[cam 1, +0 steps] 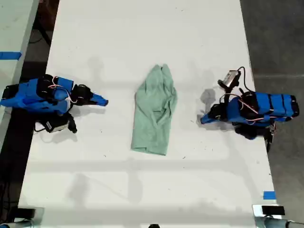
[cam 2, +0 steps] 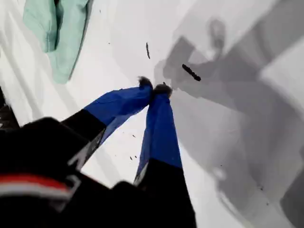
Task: Fold t shirt
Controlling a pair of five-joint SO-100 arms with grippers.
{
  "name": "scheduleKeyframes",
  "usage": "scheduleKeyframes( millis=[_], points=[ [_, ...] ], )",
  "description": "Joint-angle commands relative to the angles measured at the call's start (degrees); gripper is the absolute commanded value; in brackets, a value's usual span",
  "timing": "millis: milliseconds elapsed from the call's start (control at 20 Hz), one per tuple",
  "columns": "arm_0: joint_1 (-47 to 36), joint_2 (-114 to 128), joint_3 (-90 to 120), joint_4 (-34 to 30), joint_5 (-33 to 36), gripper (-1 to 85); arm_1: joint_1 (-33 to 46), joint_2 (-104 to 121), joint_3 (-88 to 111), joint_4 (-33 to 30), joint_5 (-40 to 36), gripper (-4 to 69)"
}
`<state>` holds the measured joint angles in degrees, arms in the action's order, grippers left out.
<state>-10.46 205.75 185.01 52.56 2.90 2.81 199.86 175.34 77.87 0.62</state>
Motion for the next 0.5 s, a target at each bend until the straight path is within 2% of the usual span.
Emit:
scheduleKeyframes(
  millis=[0, 50, 200, 350, 450],
  points=[
    [1.5, 0.7, 0.1, 1.7, -2.5, -0.2, -1.0, 0.8, 2.5, -3.3, 6.9, -2.2],
    [1.5, 0.7, 0.1, 1.6, -2.5, -0.2, -0.3, 0.8, 2.5, -3.2, 5.2, -2.2],
    [1.5, 0.7, 0.1, 1.6, -2.5, -0.2, -0.2, 0.9, 2.3, -2.7, 6.0, -2.2],
    [2.9, 0.7, 0.2, 1.6, -2.0, -0.2, -3.8, 0.9, 2.6, -5.4, 11.0, -1.9],
    [2.9, 0.8, -1.1, 2.1, -3.5, -0.3, -1.8, 0.6, 0.9, -4.7, 13.0, -1.8]
  ],
)
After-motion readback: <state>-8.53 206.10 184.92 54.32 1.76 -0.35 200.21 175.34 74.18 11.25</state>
